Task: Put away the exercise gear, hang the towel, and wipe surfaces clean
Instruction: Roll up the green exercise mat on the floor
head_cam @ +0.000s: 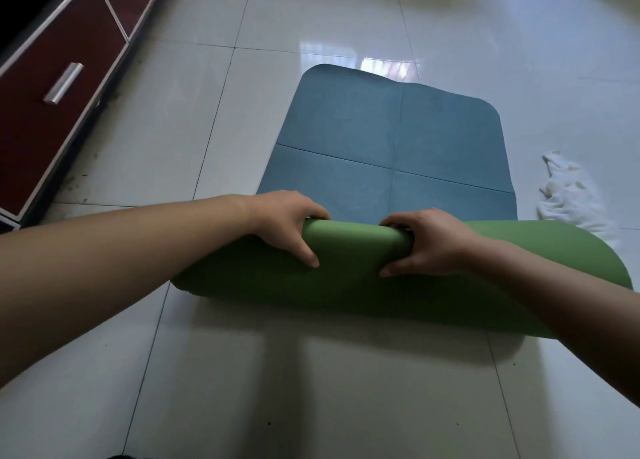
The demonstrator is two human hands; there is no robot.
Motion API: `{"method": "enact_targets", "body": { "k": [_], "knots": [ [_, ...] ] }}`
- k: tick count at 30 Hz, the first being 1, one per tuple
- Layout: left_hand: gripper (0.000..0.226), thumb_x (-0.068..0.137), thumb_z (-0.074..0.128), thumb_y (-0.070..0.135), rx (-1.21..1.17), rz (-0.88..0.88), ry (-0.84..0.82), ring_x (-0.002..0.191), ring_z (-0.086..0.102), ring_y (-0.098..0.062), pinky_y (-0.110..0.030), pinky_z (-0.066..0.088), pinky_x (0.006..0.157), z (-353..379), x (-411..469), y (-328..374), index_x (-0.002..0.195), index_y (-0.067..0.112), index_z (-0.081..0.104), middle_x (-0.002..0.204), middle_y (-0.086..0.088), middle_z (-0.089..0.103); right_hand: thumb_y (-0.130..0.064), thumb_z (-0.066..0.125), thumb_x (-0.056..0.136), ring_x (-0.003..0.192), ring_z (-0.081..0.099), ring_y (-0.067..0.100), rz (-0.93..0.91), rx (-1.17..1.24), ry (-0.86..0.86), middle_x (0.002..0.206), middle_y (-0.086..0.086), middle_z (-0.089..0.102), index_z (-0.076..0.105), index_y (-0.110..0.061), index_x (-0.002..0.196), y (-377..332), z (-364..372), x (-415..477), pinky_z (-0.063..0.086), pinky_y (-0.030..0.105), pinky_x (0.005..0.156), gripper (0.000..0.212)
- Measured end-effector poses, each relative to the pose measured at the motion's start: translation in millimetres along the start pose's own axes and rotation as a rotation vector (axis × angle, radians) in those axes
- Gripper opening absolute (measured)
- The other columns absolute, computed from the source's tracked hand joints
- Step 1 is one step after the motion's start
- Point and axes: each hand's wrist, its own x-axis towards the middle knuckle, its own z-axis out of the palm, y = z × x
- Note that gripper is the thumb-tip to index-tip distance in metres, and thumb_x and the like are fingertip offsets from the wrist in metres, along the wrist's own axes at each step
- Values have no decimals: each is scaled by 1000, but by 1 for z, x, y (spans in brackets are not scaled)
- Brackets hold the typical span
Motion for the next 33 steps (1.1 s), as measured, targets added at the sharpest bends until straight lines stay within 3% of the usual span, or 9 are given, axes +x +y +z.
{"method": "enact_targets", "body": {
  "k": [8, 11, 15, 18, 21, 24, 29, 33],
  "knots": [
    [83, 59, 79, 57, -63, -36, 43, 116, 49, -13, -27, 40, 96, 0, 20, -15, 131, 34, 46, 129, 11, 53, -58, 79, 57, 111, 54, 16, -2, 63, 25, 122, -8, 59, 51, -30, 126, 15, 6, 21, 43, 29, 90, 80],
    [84, 61, 76, 60, 9, -81, 212, 121, 46, -12, -30, 42, 94, 7, 25, -22, 134, 35, 42, 134, 14, 47, -58, 75, 64, 120, 49, 18, 24, 68, 108, 131, -6, 53, 49, -27, 131, 24, 14, 31, 38, 30, 98, 78],
    [59, 80, 63, 52, 21, -132, 451, 122, 47, -17, -33, 46, 89, 20, 27, -25, 134, 34, 46, 137, 11, 46, -53, 54, 85, 127, 43, 23, 89, -12, 274, 140, 1, 45, 48, -25, 133, 29, 22, 41, 33, 36, 104, 55],
    [55, 86, 56, 50, 25, -161, 426, 127, 43, -18, -38, 46, 92, 20, 30, -26, 137, 33, 43, 141, 8, 43, -61, 32, 86, 136, 30, 24, 44, -73, 224, 149, 4, 33, 40, -27, 139, 14, 30, 38, 24, 41, 111, 64],
    [54, 88, 53, 50, 52, -173, 395, 128, 42, -19, -39, 46, 94, 21, 34, -27, 138, 33, 42, 142, 6, 42, -64, 34, 88, 145, 6, 23, 70, -140, 81, 158, 2, 8, 18, -28, 148, 6, 43, 36, 7, 48, 116, 72],
    [52, 93, 47, 46, 93, -184, 418, 132, 37, -23, -42, 39, 102, 26, 39, -26, 141, 29, 38, 145, -1, 39, -68, 30, 86, 145, -3, 20, 93, -177, 54, 158, -1, -4, 2, -31, 149, 13, 44, 47, 1, 45, 117, 78],
    [69, 89, 38, 61, 210, -129, 321, 145, 9, -21, -53, 13, 115, 38, 33, -18, 147, 29, 20, 157, -1, 12, -69, 30, 86, 145, -2, 18, 158, -131, 82, 158, -3, -3, 4, -36, 148, 21, 34, 68, 2, 46, 117, 75],
    [84, 81, 38, 72, 248, -119, 208, 146, 2, -21, -54, 11, 115, 41, 30, -19, 149, 30, 11, 159, 1, 2, -67, 34, 86, 145, 2, 20, 158, -110, 124, 158, -2, 4, 13, -33, 148, 18, 35, 66, 3, 45, 117, 73]
  ]
}}
